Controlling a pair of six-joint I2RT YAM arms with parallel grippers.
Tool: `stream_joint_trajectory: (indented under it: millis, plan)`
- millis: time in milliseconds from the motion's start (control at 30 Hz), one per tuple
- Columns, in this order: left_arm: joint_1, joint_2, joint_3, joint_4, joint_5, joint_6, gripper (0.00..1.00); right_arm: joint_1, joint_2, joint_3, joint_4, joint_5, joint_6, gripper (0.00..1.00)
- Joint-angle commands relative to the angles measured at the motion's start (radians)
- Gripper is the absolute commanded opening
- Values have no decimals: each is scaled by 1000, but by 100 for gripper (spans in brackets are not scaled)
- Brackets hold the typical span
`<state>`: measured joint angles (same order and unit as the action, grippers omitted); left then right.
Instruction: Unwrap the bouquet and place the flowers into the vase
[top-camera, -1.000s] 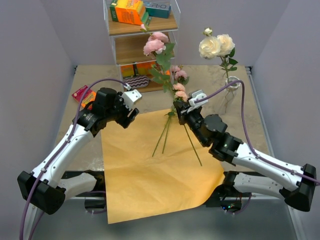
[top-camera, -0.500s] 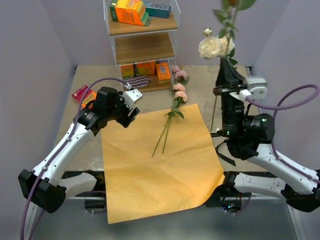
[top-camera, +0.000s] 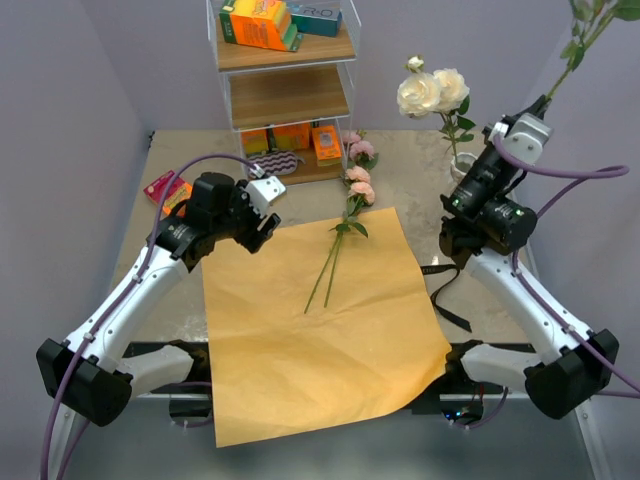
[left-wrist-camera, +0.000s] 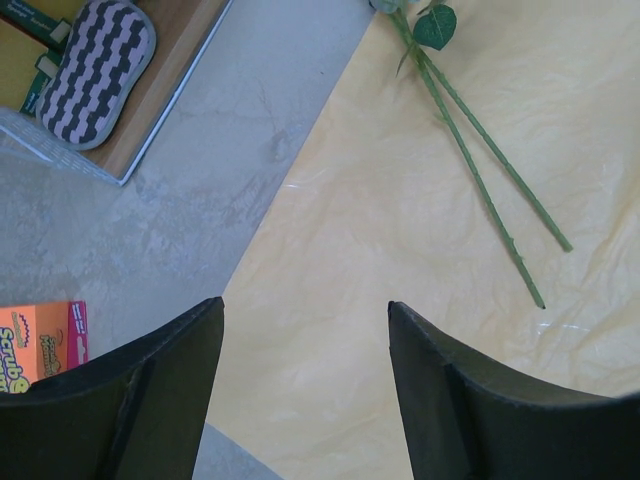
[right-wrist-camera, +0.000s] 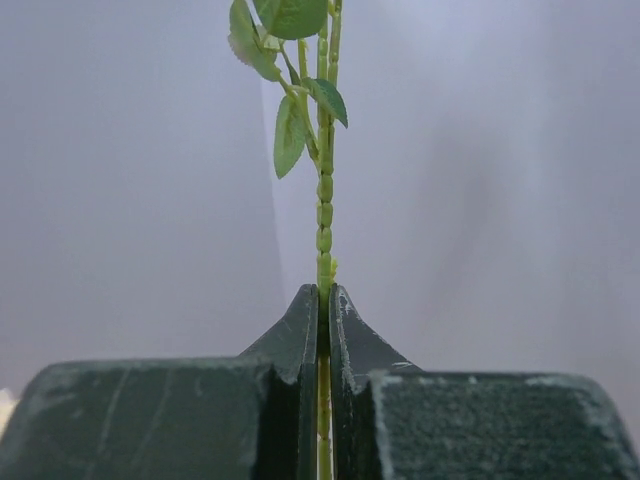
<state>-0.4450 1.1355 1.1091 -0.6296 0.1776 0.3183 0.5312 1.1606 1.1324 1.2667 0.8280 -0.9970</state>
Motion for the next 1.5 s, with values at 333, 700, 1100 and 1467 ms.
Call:
stream_joint_trajectory:
  millis: [333, 700, 1100, 1467]
  plan:
    - [6, 58, 32, 136, 62, 50, 72, -214, 278, 228, 345, -89, 282, 0]
    - [6, 135, 51, 182, 95, 77, 72, -300, 484, 421, 413, -224, 222, 0]
    - [92, 187, 72, 180, 177, 117, 72, -304, 591, 463, 470, -234, 187, 0]
    - [100, 184, 74, 174, 186, 128, 72, -304, 580, 388, 505, -227, 141, 0]
